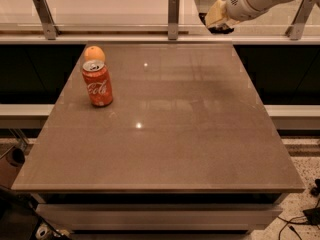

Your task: Pick rxbar chocolate

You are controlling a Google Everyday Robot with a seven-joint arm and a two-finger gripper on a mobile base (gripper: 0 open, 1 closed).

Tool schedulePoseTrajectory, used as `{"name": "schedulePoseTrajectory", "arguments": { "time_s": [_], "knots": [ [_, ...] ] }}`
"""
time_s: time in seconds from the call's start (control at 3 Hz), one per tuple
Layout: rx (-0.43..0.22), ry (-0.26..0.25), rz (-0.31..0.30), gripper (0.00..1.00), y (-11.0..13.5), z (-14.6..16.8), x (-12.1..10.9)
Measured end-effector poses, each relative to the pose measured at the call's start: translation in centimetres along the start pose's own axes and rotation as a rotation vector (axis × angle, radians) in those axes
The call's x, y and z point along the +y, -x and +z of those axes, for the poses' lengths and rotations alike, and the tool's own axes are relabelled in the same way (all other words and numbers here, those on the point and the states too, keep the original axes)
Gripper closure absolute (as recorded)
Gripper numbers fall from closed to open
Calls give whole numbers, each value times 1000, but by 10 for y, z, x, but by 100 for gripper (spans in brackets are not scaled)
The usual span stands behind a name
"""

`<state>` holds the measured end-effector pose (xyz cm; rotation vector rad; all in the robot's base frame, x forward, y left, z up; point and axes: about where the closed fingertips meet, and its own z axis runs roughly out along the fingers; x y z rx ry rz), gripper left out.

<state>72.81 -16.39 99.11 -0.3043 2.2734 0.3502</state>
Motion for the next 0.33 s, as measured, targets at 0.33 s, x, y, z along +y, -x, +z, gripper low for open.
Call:
{"name": "schedulePoseTrajectory", "arguments": {
  "time_s": [0.33],
  "knots": [
    [0, 1, -1, 100, 0, 0, 0]
  ]
}}
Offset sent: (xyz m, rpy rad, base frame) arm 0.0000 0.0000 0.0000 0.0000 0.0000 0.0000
